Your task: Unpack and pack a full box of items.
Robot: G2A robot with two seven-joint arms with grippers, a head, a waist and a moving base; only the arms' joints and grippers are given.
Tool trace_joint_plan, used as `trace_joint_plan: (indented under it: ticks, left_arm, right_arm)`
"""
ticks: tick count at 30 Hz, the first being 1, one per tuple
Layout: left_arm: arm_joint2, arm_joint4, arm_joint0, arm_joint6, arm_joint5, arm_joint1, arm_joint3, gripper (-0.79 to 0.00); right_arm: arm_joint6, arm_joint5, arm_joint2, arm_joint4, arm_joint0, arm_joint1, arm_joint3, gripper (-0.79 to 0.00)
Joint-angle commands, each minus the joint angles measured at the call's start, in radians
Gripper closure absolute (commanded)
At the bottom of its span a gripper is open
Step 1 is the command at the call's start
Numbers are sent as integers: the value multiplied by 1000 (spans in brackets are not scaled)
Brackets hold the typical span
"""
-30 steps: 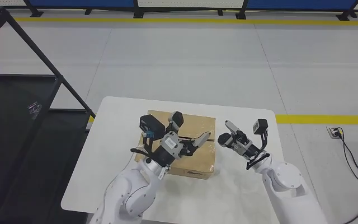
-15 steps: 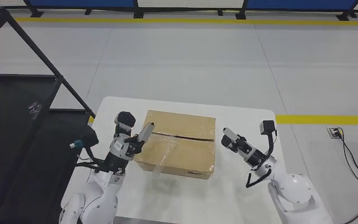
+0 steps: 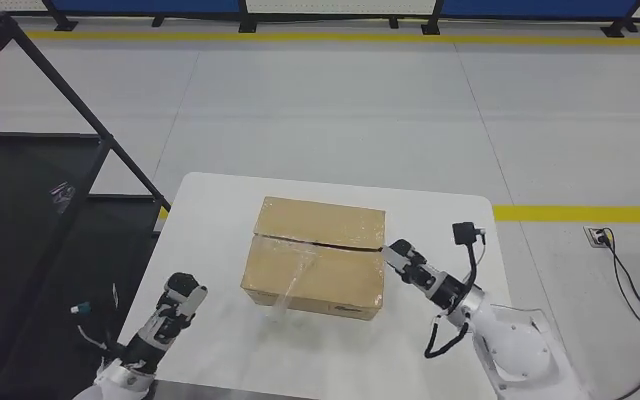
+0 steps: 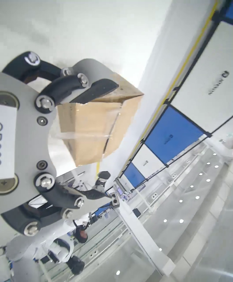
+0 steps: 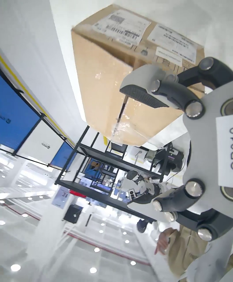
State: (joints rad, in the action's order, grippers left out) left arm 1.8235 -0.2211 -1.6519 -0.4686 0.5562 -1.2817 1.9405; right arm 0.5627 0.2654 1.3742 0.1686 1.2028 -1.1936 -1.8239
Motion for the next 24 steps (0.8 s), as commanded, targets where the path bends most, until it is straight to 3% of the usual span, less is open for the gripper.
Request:
trace_joint_plan:
  ticks: [1, 16, 24]
  left_arm:
    - [-13, 54, -1, -97, 9, 7, -36, -785]
    - [-212, 116, 171, -412, -35, 34, -206, -785]
    - [-262, 141, 217, -383, -41, 39, -205, -785]
  right_arm:
    - [5, 39, -11, 45, 8, 2, -19, -785]
    - [5, 54, -45, 92, -8, 5, -14, -785]
    - [4, 66, -35, 81, -5, 9, 2, -785]
